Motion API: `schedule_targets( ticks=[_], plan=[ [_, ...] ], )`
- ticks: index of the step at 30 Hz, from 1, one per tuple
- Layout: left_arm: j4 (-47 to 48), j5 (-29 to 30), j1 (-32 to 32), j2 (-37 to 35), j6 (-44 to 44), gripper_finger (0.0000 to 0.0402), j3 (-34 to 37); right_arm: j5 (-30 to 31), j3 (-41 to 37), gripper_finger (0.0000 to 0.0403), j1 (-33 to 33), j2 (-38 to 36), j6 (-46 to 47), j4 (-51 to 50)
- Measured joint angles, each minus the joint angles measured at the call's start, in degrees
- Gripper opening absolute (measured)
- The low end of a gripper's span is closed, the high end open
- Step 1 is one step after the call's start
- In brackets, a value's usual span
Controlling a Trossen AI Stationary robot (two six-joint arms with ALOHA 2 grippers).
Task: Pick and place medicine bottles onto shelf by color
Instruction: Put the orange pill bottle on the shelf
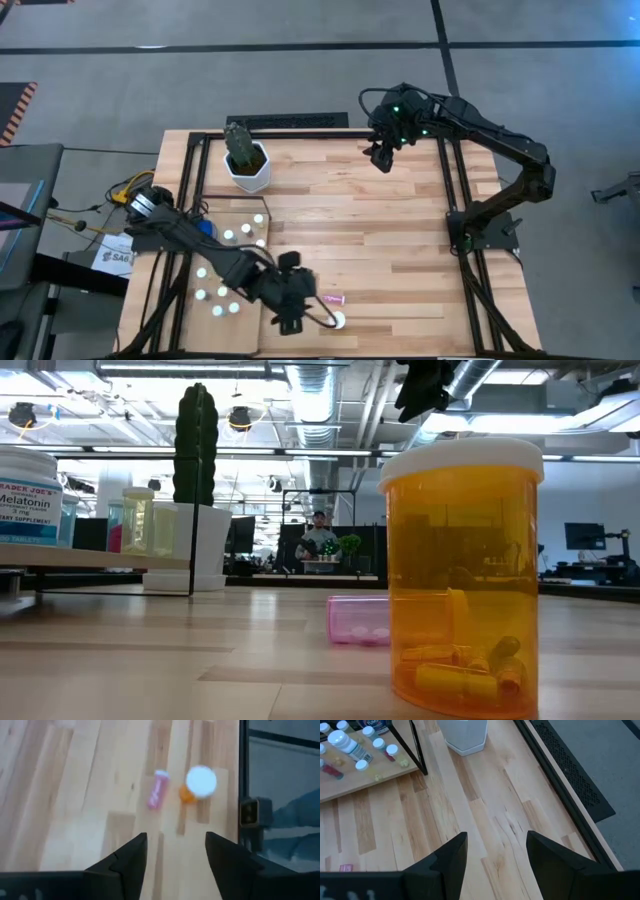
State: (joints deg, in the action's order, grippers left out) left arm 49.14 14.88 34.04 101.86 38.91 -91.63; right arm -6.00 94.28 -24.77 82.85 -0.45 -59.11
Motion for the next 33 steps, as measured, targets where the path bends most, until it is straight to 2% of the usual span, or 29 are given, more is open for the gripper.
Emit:
schedule_targets(
  ticks=[7, 11, 18, 20, 22, 27, 33],
  plan=[
    [-12.21, -0.64, -2.60, 5.46, -14.33, 0.0250, -0.07, 0.02, 0.02, 0.0224, 0.00, 0.00, -0.01, 0.11],
    [-17.64, -0.63, -2.62, 8.82, -22.24, 0.0273, -0.03, 0.02, 0.02, 0.0224, 0.00, -0.02, 0.00, 0.18],
    [-23.02, -0.02, -3.28, 12.05, -31.31, 0.0290, -0.22, 0.00, 0.02, 0.0224, 0.00, -0.02, 0.00, 1.41],
    [-21.64, -1.31, -3.35, 12.81, -32.23, 0.0293, 0.04, 0.00, 0.02, 0.0224, 0.00, -0.02, 0.00, 1.48],
    [-24.42, -3.42, -3.56, 14.37, -32.55, 0.0295, -0.01, 0.00, 0.02, 0.0224, 0.00, -0.02, 0.00, 1.48],
    [-26.85, -4.59, -3.53, 15.89, -37.22, 0.0298, -0.19, 0.01, 0.02, 0.0224, 0.00, 0.00, 0.00, 1.94],
    [-28.04, -6.64, -3.52, 17.68, -38.34, 0.0298, 0.06, 0.02, 0.02, 0.0224, 0.00, -0.02, 0.00, 2.37]
  ],
)
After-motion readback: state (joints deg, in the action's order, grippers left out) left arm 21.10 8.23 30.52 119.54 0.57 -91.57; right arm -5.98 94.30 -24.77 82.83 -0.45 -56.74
